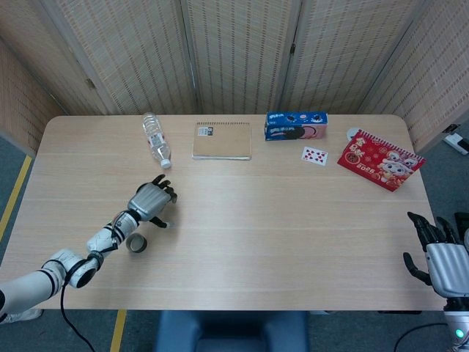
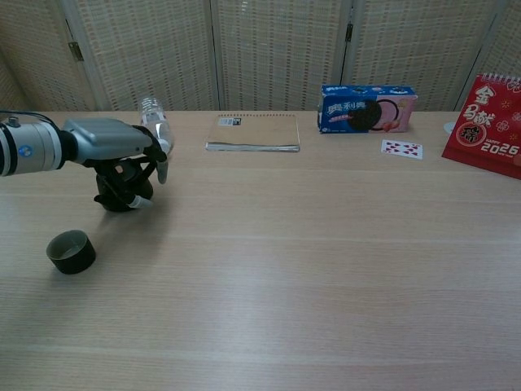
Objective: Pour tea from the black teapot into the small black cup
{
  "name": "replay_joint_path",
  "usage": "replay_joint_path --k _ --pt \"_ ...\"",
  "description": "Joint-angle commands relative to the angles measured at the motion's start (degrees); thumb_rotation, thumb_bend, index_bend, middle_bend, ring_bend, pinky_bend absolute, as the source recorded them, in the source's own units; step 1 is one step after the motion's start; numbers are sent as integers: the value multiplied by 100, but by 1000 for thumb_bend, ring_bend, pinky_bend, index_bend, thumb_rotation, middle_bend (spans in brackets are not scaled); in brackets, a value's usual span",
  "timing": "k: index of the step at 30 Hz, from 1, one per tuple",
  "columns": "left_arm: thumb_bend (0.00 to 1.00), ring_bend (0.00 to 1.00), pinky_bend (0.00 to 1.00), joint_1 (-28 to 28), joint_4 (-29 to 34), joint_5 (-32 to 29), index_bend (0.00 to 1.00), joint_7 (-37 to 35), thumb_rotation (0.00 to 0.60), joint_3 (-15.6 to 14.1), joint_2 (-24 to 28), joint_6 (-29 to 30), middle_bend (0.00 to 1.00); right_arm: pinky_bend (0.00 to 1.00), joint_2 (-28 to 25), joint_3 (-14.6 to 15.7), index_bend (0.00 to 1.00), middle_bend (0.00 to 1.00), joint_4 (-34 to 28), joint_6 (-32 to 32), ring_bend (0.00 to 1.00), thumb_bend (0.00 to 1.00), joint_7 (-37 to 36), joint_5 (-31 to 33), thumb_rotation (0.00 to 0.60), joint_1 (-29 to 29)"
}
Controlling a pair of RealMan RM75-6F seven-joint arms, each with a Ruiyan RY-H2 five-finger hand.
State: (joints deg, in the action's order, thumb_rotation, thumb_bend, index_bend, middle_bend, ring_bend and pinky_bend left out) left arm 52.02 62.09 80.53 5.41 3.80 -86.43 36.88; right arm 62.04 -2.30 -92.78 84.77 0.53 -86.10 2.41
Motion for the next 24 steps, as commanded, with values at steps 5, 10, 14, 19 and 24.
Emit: replay_joint_path --k 5,10,14,19,24 --pt "255 146 16 -1 -170 -29 398 151 340 -3 -102 156 353 79 12 -8 56 166 15 -21 239 426 -21 13 600 10" --pt "255 169 16 -69 -57 -18 409 155 341 29 39 401 402 79 13 -17 56 166 44 -51 237 426 -97 18 600 27" --pt "255 181 14 -131 64 -67 413 149 338 95 178 584 415 79 26 -18 56 165 79 -69 237 426 -143 4 600 43" --pt "257 201 2 -236 65 -211 419 246 337 186 281 796 427 79 40 -28 56 166 129 -65 238 426 -178 2 600 51" --pt "258 212 3 -371 79 -549 422 469 339 251 409 810 433 79 58 -35 56 166 180 -31 238 426 -211 34 600 22"
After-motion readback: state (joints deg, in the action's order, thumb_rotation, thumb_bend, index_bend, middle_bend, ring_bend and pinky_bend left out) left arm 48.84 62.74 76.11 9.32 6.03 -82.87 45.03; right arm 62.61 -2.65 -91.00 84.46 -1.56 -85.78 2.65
